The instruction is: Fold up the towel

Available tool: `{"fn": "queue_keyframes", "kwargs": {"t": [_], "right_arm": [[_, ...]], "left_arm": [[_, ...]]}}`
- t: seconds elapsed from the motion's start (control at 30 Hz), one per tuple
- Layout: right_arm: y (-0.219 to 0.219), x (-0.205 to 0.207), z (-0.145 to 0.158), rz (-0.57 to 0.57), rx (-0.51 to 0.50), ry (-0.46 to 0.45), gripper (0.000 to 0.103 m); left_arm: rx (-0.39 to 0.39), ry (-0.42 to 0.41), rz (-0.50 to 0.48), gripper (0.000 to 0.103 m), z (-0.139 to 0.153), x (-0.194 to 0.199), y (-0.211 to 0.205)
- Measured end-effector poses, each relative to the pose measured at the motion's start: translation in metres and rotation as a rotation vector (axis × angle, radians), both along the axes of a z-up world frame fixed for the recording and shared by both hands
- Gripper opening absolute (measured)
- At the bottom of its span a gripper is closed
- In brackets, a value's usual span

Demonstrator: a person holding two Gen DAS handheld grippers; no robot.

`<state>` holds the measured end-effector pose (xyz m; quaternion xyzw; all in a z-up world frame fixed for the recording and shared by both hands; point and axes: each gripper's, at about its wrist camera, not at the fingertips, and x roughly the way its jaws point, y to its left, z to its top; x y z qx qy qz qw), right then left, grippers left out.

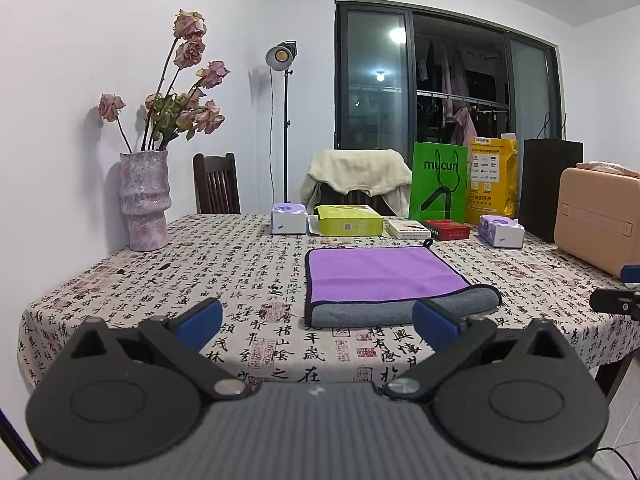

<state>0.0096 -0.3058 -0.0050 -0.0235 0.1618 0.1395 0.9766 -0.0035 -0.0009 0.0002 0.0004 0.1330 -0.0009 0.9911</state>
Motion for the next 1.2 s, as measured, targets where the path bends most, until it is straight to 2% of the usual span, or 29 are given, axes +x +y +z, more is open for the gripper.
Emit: {"fn": "queue_keyframes", "kwargs": {"t": [0.63, 0.8, 0.87, 0.97, 1.07, 1.2], "right_arm": [[-0.003, 0.0, 0.0, -0.007, 0.009, 0.0, 0.103], [-0.004, 0.004, -0.003, -0.003, 0.031, -0.014, 0.103], [-0.006, 0.007, -0.006, -0.004, 0.05, -0.021, 0.103], [-0.009, 0.016, -0.013, -0.025, 0.067, -0.039, 0.103], [-0.011, 0.035, -0.02, -0.041, 0.051, -0.037, 0.103], [-0.01, 0.068, -0.028, -0.045, 0.018, -0.032, 0.103]], "left_arm": [[0.006, -0.002, 0.007, 0.103, -0.001, 0.001, -0.001], [0.049, -0.003, 0.04, 0.103, -0.004, 0.008, -0.003], [0.042, -0.023, 0.061, 0.103, -0.006, 0.012, 0.0], [0.014, -0.07, 0.073, 0.103, -0.009, 0.018, 0.004], [0.045, -0.045, 0.018, 0.103, -0.011, 0.033, 0.001], [0.068, -0.003, 0.0, 0.103, -0.019, 0.057, -0.006]]}}
